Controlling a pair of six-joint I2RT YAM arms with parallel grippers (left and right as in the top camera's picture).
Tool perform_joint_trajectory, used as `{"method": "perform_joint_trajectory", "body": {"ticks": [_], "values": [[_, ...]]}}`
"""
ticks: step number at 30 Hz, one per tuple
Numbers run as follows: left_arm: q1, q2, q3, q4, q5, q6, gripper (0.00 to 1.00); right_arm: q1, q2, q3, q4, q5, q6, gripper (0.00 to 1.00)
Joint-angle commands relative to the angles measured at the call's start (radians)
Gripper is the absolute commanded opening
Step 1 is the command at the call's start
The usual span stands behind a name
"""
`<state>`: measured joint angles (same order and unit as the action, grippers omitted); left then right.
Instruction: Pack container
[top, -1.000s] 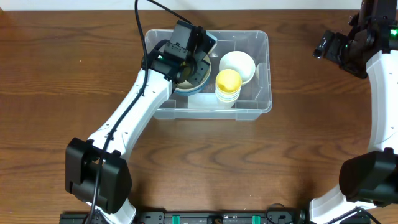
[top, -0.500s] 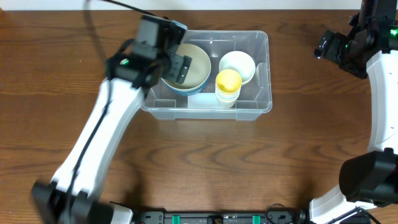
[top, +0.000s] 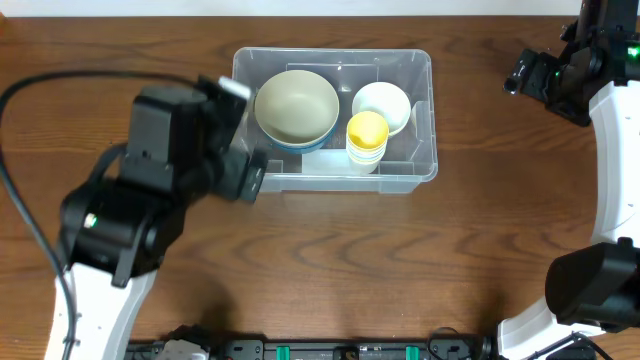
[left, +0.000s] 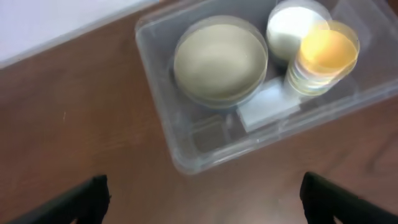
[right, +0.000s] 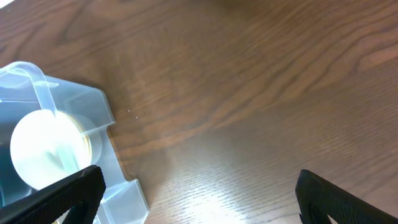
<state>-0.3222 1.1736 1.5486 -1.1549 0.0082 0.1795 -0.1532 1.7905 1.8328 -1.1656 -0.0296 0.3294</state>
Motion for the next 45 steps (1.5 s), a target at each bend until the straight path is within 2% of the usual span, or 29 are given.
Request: {"method": "perform_joint_trajectory", "body": {"ticks": [1, 8, 12, 16, 20, 25, 30, 34, 37, 45], "values": [[0.009, -0.062, 0.006, -0.089, -0.068, -0.024, 0.98, -0.004, -0.015, 0.012, -0.002, 0.003, 0.007, 0.99], [0.052, -0.195, 0.005, -0.213, -0.073, -0.107, 0.98, -0.004, -0.015, 0.012, -0.002, 0.003, 0.006, 0.99], [0.066, -0.291, 0.005, -0.208, -0.073, -0.145, 0.98, -0.004, -0.015, 0.012, -0.002, 0.003, 0.007, 0.99], [0.102, -0.41, -0.039, -0.124, -0.072, -0.166, 0.98, -0.004, -0.015, 0.012, -0.002, 0.003, 0.007, 0.99], [0.148, -0.572, -0.209, 0.103, -0.068, -0.167, 0.98, -0.004, -0.015, 0.012, -0.002, 0.003, 0.006, 0.99], [0.193, -0.792, -0.537, 0.468, -0.019, -0.166, 0.98, -0.004, -0.015, 0.012, -0.002, 0.003, 0.007, 0.99], [0.227, -0.969, -0.886, 0.815, 0.104, -0.167, 0.98, -0.004, -0.015, 0.012, -0.002, 0.003, 0.007, 0.99], [0.251, -1.025, -1.097, 1.056, 0.211, -0.167, 0.98, -0.004, -0.015, 0.012, -0.002, 0.003, 0.006, 0.99], [0.261, -1.042, -1.212, 1.168, 0.228, -0.187, 0.98, -0.004, -0.015, 0.012, -0.002, 0.003, 0.007, 0.99], [0.263, -1.115, -1.428, 1.298, 0.216, -0.185, 0.98, -0.004, -0.015, 0.012, -0.002, 0.003, 0.007, 0.99]]}}
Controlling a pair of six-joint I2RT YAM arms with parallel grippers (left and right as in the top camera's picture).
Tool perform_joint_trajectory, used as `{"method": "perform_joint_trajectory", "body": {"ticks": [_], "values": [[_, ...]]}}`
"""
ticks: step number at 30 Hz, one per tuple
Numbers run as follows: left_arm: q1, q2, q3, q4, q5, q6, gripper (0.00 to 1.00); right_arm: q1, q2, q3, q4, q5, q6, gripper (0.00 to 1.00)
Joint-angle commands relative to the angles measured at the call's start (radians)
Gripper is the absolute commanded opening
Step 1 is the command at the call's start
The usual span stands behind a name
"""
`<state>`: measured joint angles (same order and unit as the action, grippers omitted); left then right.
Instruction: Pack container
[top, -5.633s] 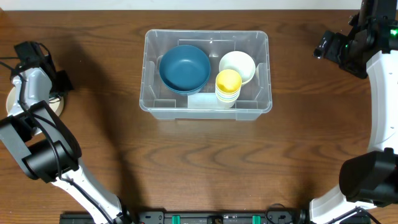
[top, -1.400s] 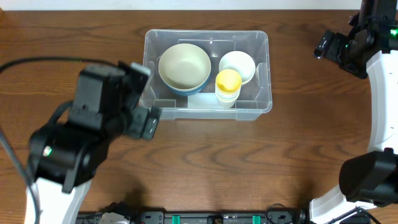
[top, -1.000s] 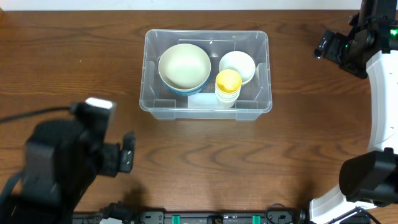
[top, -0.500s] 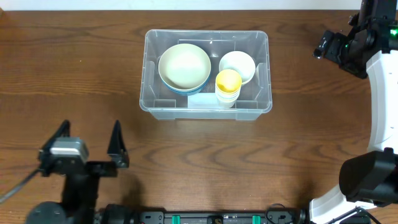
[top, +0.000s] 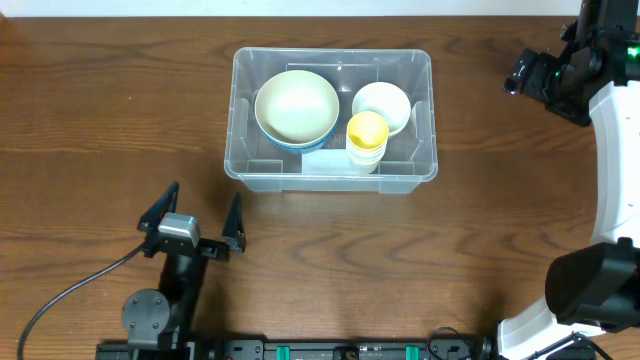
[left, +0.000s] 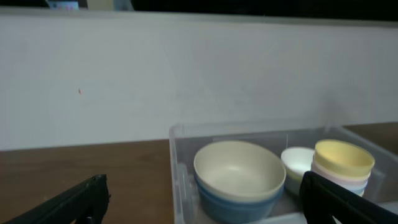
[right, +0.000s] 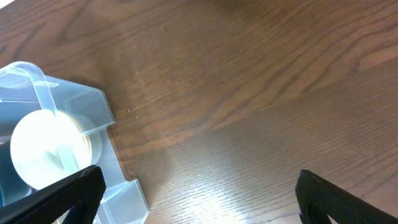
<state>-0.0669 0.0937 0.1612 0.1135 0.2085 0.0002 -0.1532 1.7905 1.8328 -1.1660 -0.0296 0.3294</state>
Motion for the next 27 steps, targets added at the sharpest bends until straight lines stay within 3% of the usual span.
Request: {"method": "perform_joint_trajectory", "body": {"ticks": [1, 6, 14, 27], "values": [[0.011, -0.047, -0.064, 0.038, 0.016, -0.006, 0.98, -0.004, -0.015, 0.012, -0.002, 0.003, 0.007, 0.99], [0.032, -0.092, -0.157, 0.023, 0.015, -0.005, 0.98, -0.004, -0.015, 0.012, -0.002, 0.003, 0.007, 0.99], [0.039, -0.092, -0.157, -0.167, -0.017, 0.005, 0.98, -0.004, -0.015, 0.012, -0.002, 0.003, 0.007, 0.99], [0.039, -0.08, -0.157, -0.168, -0.018, 0.005, 0.98, -0.004, -0.015, 0.012, -0.002, 0.003, 0.007, 0.99]]}}
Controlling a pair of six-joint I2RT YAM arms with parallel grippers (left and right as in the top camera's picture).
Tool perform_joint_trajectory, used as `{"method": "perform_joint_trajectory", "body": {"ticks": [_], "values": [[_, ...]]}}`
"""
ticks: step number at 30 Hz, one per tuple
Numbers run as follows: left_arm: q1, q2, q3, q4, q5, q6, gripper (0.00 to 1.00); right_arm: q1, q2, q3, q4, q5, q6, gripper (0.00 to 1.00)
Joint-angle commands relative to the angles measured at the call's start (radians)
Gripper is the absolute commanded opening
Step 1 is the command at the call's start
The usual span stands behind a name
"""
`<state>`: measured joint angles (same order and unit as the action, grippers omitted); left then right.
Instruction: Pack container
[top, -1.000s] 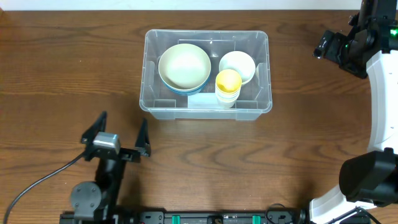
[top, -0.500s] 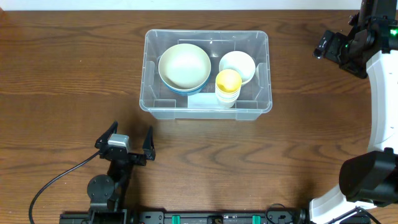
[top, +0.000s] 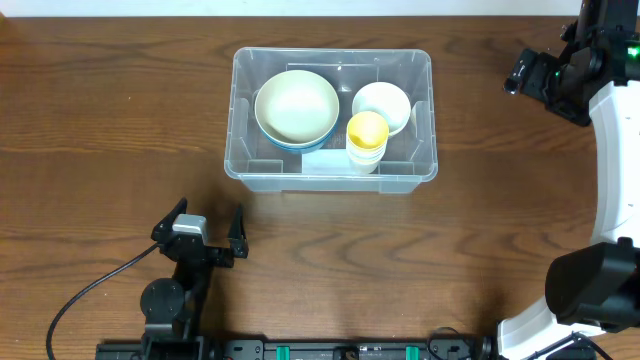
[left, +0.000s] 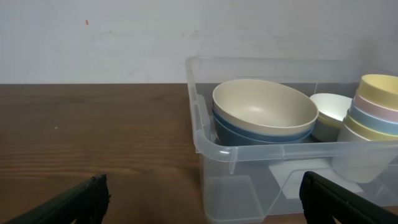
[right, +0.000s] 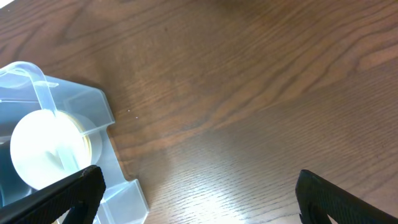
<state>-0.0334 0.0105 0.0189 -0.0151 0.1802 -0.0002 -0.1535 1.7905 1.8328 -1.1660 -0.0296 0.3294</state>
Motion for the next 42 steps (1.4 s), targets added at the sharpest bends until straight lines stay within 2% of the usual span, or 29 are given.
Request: {"method": "perform_joint_trajectory", "body": {"ticks": [1, 26, 36, 42], "values": [[0.005, 0.006, -0.015, -0.04, 0.011, 0.005, 0.98, -0.003, -0.015, 0.012, -0.002, 0.003, 0.007, 0.99], [0.005, 0.009, -0.015, -0.04, 0.011, 0.005, 0.98, 0.014, -0.032, 0.011, -0.002, 0.003, 0.007, 0.99], [0.005, 0.009, -0.015, -0.04, 0.011, 0.006, 0.98, 0.233, -0.265, 0.001, -0.001, 0.003, 0.006, 0.99], [0.005, 0.009, -0.015, -0.04, 0.011, 0.005, 0.98, 0.359, -0.452, -0.16, 0.0, 0.003, 0.007, 0.99]]}}
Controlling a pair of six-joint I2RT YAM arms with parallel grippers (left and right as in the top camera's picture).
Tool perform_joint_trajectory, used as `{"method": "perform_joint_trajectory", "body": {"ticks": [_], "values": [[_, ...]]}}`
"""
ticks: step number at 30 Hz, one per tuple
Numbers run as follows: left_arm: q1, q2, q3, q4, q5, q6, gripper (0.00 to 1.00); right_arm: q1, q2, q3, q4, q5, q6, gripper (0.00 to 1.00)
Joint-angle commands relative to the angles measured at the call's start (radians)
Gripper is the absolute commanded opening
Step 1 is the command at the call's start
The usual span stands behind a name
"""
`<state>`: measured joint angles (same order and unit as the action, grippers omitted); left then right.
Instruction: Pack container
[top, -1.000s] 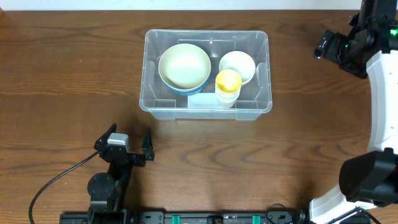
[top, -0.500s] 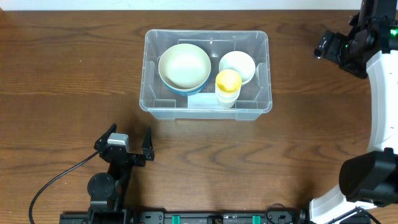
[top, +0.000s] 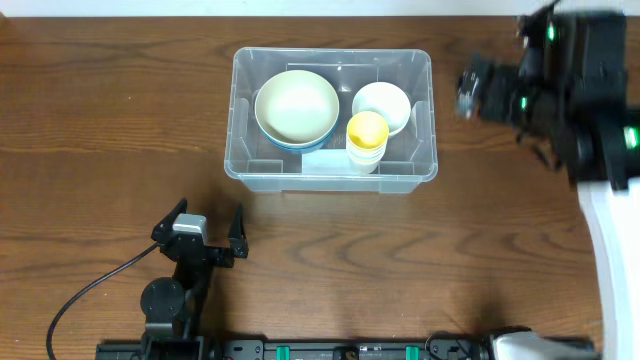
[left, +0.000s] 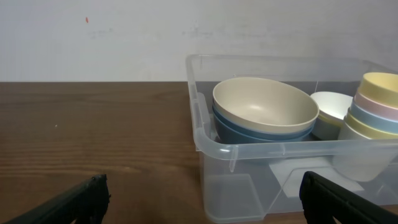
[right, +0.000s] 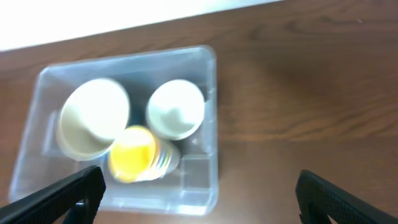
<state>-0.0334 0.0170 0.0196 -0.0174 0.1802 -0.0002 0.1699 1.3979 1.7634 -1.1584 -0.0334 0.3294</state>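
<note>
A clear plastic container (top: 330, 183) stands at the back middle of the table. Inside it are a cream bowl nested in a blue one (top: 296, 108), a small white bowl (top: 381, 106) and a stack of cups topped by a yellow one (top: 367, 135). My left gripper (top: 204, 222) rests low at the table's front, open and empty, facing the container (left: 261, 155). My right gripper (top: 480, 90) is blurred, right of the container, open and empty. Its view looks down on the container (right: 211, 180) from above.
The bare wooden table (top: 100, 120) stretches to both sides of the container. A black cable (top: 90, 290) runs from the left arm's base at the front edge. A white wall (left: 124, 37) stands behind the table.
My right arm has moved from the far right edge leftward towards the container, and its view now takes in the whole container from above. The left arm and the container's contents are unchanged.
My left arm first hung open over the container's left end. It then stood down at the table's front, and later slightly lower, facing the container. The right arm stayed at the far right until now. The bowls and cups kept their places.
</note>
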Motion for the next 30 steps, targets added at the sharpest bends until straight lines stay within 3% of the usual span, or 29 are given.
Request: {"method": "perform_joint_trajectory", "body": {"ticks": [1, 9, 14, 22, 26, 30], "values": [[0.005, 0.002, -0.016, -0.037, 0.011, 0.006, 0.98, 0.046, -0.097, -0.144, -0.008, 0.007, 0.007, 0.99], [0.005, 0.002, -0.016, -0.037, 0.011, 0.005, 0.98, 0.051, -0.412, -0.573, 0.089, -0.031, 0.034, 0.99], [0.005, 0.002, -0.016, -0.037, 0.011, 0.005, 0.98, 0.032, -0.624, -0.853, 0.419, -0.031, 0.007, 0.99], [0.005, 0.002, -0.016, -0.037, 0.011, 0.006, 0.98, 0.009, -0.95, -1.322, 1.044, -0.08, -0.174, 0.99], [0.005, 0.002, -0.016, -0.037, 0.011, 0.006, 0.98, -0.005, -1.091, -1.463, 1.171, -0.079, -0.19, 0.99], [0.005, 0.002, -0.016, -0.037, 0.011, 0.006, 0.98, -0.025, -1.21, -1.537, 1.176, -0.079, -0.19, 0.99]]}}
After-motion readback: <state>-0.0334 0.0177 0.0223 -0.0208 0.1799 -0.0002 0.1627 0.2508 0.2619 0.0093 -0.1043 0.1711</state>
